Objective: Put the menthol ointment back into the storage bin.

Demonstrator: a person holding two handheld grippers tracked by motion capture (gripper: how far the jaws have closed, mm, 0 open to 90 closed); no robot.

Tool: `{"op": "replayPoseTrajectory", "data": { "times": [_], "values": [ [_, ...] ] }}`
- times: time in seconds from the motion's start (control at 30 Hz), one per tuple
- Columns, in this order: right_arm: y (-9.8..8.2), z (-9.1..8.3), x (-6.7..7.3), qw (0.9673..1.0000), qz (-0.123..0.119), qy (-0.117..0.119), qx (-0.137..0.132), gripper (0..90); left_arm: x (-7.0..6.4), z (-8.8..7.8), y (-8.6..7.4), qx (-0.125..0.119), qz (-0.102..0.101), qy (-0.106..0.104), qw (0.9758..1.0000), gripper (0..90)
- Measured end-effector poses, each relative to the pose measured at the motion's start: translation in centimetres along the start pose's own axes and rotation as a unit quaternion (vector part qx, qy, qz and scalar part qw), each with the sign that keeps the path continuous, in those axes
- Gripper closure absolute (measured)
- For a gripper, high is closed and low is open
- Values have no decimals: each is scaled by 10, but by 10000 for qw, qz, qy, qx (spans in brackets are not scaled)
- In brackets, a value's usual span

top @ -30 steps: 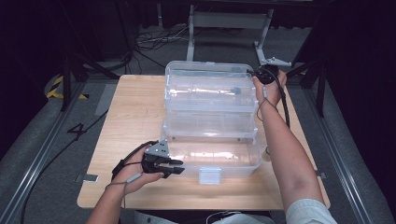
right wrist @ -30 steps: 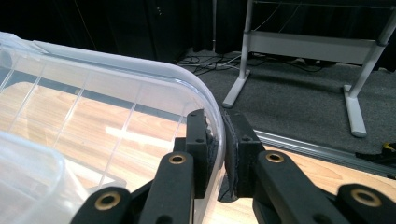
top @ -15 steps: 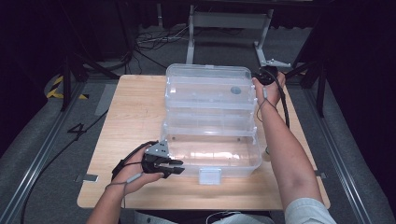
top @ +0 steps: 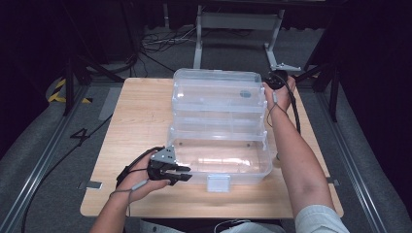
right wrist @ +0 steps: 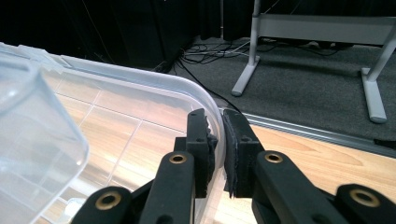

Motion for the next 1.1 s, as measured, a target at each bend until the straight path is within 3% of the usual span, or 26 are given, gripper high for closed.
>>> {"op": "replayPoseTrajectory", "data": {
  "times": [0.17, 0.83, 1.1],
  "values": [
    [-2, 2, 0, 10000, -22, -26, 53, 823, 0, 0, 0, -5, 2, 5, 10000, 727],
    [-16, 12, 0, 9995, 260, -30, 172, 822, 0, 0, 0, -9, 19, 12, 10000, 726],
    [-16, 12, 0, 9994, 337, 67, 75, 776, 0, 0, 0, -8, 5, 11, 10000, 727]
  ]
}}
Point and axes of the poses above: each handheld gripper's, and its own axes: z roughly forward along the jaws, y roughly out of its top, x roughly to its left, the point moved 7 cm from there along z, roughly forward along the jaws, and after that the axes turned 13 degrees about -z, right-handed, at the moved point
